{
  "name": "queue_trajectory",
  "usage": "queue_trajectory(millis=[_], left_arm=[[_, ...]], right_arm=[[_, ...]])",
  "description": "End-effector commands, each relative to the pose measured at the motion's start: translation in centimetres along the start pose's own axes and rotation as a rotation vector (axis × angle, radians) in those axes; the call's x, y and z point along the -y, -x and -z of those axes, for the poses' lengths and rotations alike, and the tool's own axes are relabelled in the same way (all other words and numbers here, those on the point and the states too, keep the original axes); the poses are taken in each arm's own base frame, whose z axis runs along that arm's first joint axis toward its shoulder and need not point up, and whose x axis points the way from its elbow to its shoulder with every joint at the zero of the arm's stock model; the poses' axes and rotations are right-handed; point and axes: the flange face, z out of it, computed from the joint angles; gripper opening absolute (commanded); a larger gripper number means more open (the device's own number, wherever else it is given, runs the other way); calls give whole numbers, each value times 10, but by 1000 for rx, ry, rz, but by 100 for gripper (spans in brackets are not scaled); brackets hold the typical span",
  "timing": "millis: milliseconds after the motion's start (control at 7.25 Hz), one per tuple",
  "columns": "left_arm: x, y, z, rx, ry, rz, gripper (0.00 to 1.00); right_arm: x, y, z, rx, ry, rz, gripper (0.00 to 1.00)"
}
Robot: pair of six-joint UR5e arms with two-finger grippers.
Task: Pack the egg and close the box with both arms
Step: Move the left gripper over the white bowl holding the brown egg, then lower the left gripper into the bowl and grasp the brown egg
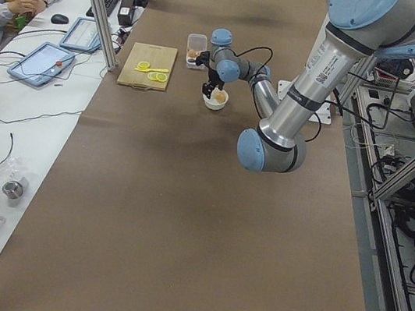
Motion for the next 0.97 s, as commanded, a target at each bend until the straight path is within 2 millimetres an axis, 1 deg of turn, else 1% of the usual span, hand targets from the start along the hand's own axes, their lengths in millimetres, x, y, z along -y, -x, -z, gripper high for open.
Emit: queue_trajectory(millis=[0, 276, 552, 690, 828], left_arm=[[2, -6, -21, -20, -12, -13, 75], [4, -14, -25, -26, -7, 13, 75], [3, -16, -27, -28, -4, 24, 75], [1, -20, -29, -31, 1, 19, 74], [1, -20, -31, -31, 2, 20, 71]], right_arm=[[0, 1, 1, 0, -2, -4, 100], [0, 2, 2, 1, -3, -6, 100], [0, 1, 1, 0, -2, -7, 100], [0, 2, 1, 1, -2, -7, 100], [-1, 1, 1, 1, -1, -8, 100]])
